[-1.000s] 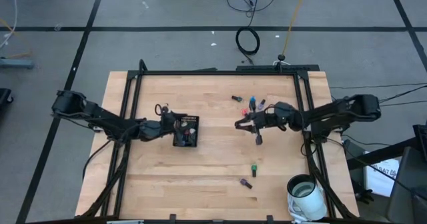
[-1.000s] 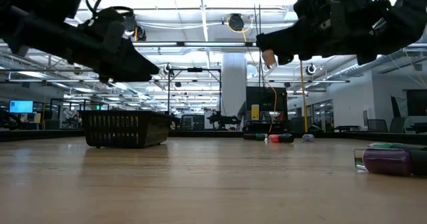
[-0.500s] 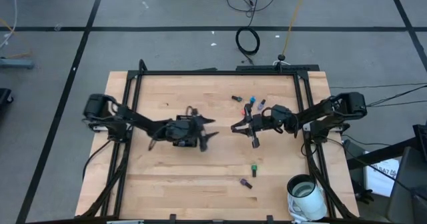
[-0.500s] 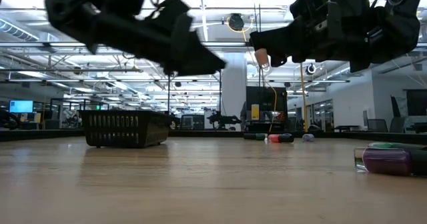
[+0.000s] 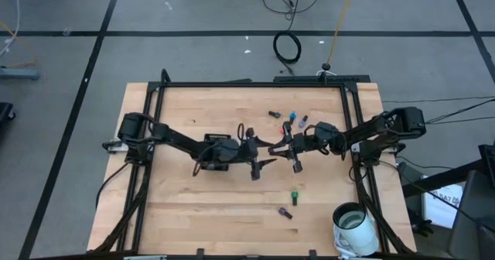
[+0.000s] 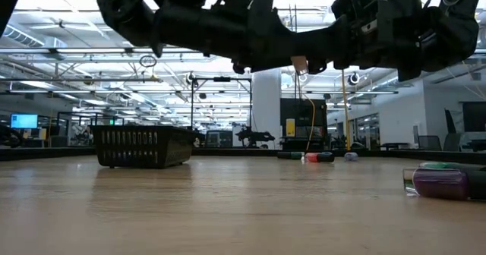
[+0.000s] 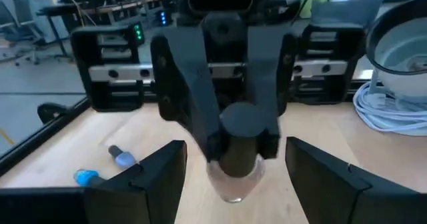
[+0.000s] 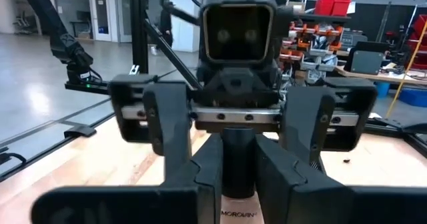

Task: Pick & Place Nail Polish
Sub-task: Put the brown nail polish into the basket

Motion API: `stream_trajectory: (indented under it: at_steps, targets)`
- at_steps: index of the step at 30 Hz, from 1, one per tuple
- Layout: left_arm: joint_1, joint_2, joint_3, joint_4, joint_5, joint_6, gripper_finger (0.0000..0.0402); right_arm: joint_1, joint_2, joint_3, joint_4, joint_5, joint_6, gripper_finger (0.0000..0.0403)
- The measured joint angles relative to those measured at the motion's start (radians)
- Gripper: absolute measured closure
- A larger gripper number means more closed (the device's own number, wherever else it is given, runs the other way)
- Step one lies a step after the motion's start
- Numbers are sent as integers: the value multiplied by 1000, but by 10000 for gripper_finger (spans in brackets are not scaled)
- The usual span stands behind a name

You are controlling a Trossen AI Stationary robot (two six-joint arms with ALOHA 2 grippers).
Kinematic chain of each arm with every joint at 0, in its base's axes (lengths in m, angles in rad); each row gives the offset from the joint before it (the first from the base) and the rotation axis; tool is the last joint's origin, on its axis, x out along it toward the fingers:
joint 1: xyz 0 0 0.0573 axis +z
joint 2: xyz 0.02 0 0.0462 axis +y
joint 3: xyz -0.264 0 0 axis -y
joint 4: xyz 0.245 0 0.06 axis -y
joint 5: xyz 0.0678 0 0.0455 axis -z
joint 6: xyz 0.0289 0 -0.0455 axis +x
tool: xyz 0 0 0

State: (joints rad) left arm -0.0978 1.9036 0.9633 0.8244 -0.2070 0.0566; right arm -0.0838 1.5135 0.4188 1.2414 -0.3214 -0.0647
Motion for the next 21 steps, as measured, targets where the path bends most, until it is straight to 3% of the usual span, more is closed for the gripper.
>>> stream_trajectory:
  at_steps: [21]
  targets:
    - [39, 4, 15, 29, 79, -29, 151, 9, 0, 1, 45, -20, 3, 357]
